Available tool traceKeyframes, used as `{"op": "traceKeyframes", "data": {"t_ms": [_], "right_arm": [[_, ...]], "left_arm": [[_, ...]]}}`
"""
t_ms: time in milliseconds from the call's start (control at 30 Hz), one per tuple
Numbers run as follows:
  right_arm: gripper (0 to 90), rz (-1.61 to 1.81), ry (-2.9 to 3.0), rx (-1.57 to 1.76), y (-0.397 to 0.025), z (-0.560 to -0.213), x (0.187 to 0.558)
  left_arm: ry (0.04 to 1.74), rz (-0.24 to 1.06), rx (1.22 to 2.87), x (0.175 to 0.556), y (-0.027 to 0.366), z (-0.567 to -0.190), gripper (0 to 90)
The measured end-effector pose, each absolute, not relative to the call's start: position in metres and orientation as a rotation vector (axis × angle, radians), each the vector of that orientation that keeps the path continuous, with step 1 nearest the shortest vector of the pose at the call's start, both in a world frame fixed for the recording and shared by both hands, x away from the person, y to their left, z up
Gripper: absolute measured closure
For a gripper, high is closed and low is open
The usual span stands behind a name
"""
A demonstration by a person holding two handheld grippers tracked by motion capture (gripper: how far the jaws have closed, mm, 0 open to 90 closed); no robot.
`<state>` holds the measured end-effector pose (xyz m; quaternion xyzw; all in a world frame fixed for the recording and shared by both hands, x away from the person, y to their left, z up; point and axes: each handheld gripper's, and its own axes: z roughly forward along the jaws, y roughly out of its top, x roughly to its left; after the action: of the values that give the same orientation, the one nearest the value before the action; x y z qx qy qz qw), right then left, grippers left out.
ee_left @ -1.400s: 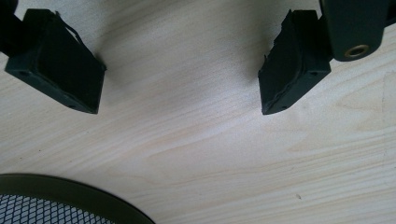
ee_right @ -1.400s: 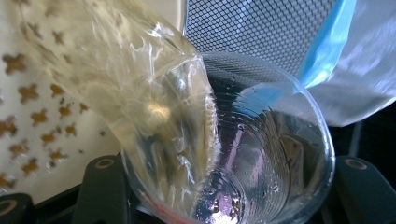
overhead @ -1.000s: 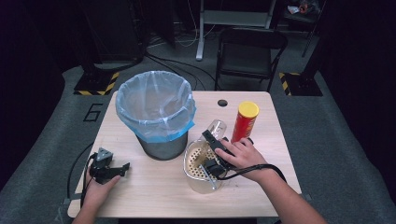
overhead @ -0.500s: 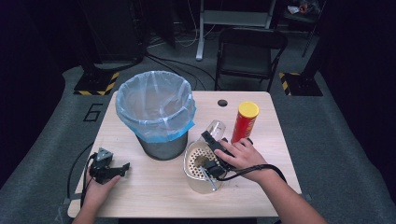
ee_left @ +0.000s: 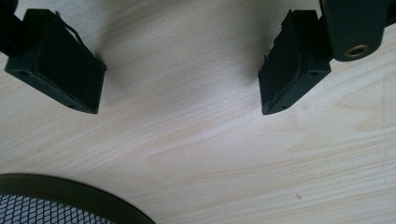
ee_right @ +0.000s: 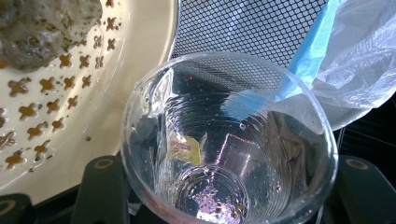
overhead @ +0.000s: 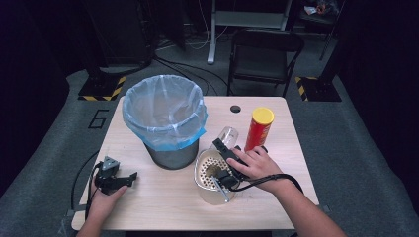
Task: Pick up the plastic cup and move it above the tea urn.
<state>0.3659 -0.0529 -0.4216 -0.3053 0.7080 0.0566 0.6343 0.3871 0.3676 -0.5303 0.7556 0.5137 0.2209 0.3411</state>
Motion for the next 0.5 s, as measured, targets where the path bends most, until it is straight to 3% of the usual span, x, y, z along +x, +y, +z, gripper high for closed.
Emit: {"op": "traceKeyframes", "data": {"t_ms": [500], "right_arm": [[38.3,0.122,1.597,-0.707,-0.0523,-0.4197,0.364]], "left_arm": [[1.335,0.577,1.968,0.3872,0.3678,-0.5302,13.9]]}}
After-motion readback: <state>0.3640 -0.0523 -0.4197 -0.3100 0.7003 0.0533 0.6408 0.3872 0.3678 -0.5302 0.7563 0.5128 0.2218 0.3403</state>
